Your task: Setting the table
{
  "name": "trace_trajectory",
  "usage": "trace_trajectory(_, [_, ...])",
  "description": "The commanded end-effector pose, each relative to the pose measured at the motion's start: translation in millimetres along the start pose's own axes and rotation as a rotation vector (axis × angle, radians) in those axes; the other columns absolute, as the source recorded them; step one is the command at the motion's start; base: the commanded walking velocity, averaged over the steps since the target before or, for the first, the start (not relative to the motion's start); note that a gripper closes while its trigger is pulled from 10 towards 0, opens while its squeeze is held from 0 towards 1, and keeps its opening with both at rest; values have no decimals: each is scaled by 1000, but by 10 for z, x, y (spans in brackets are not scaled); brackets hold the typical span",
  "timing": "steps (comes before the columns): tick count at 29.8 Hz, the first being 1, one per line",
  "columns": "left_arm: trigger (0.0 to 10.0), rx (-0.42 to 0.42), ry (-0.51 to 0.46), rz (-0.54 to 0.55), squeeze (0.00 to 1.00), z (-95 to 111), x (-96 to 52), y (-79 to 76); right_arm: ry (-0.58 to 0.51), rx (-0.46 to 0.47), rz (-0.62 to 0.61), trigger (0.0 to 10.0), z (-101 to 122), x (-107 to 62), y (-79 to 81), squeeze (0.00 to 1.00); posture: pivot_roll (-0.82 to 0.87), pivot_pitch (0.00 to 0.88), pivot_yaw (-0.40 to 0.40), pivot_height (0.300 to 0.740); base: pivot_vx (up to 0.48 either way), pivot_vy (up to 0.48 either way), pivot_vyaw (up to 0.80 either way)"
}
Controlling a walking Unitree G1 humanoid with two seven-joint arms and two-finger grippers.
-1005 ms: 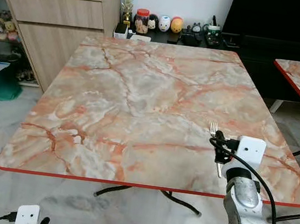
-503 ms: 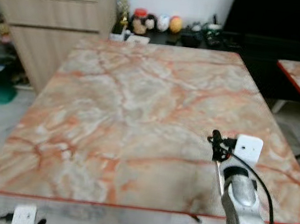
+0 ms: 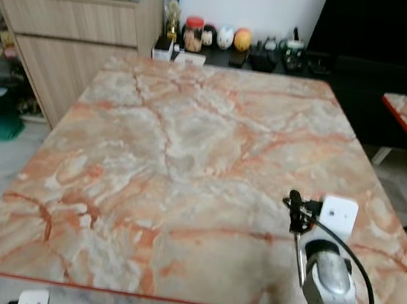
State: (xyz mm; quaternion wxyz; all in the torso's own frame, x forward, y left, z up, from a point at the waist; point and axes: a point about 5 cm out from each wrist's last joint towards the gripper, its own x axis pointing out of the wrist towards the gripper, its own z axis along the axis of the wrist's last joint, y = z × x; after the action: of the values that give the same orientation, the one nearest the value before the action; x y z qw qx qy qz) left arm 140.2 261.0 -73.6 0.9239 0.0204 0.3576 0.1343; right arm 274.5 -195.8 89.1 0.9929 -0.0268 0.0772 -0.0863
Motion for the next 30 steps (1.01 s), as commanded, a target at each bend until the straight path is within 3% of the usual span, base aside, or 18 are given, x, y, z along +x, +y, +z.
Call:
trace_trajectory(1, [10000, 0, 13, 6, 0, -5, 5, 12, -1, -5, -7, 10000, 31, -22, -33, 0, -47, 0, 10, 724, 0, 0, 0])
trace_trajectory(4, [10000, 3, 15, 1, 0, 8, 15, 3, 33, -12, 7, 10000, -24, -47, -43, 0, -52, 0, 13, 724, 0, 0, 0])
trace_trajectory(5, [10000, 4, 15, -1, 0, 14, 19, -4, 50, -5, 20, 10000, -43, -43, -34, 557, -55, 0, 14, 724, 0, 0, 0])
trace_trajectory(6, [10000, 4, 15, -1, 0, 14, 19, -4, 50, -5, 20, 10000, -43, -43, -34, 557, -55, 0, 14, 724, 0, 0, 0])
trace_trajectory(7, [10000, 5, 16, -4, 0, 20, 25, -15, 74, 8, 30, 10000, -68, -19, -22, 1000, -57, 0, 15, 724, 0, 0, 0])
trace_trajectory(12, [10000, 7, 17, -9, 0, 26, 31, -31, 101, 26, 50, 10000, -77, 35, 14, 1000, -59, 0, 16, 724, 0, 0, 0])
trace_trajectory(13, [10000, 8, 17, -11, 0, 26, 32, -36, 110, 39, 76, 10000, -80, 59, 53, 647, -57, 0, 16, 724, 0, 0, 0])
trace_trajectory(14, [10000, 9, 17, -11, 0, 26, 32, -38, 112, 33, 96, 10000, -77, 71, 82, 0, -55, 0, 16, 724, 0, 0, 0])
trace_trajectory(22, [10000, 16, 21, -14, 0, 21, 32, -42, 188, 10, 194, 10000, -159, 126, 230, 0, -53, 0, 17, 724, 0, 0, 0])
trace_trajectory(30, [10000, 17, 22, -15, 0, 32, 38, -39, 200, 0, 175, 10000, -169, 160, 214, 0, -50, 0, 12, 724, 0, 0, 0])
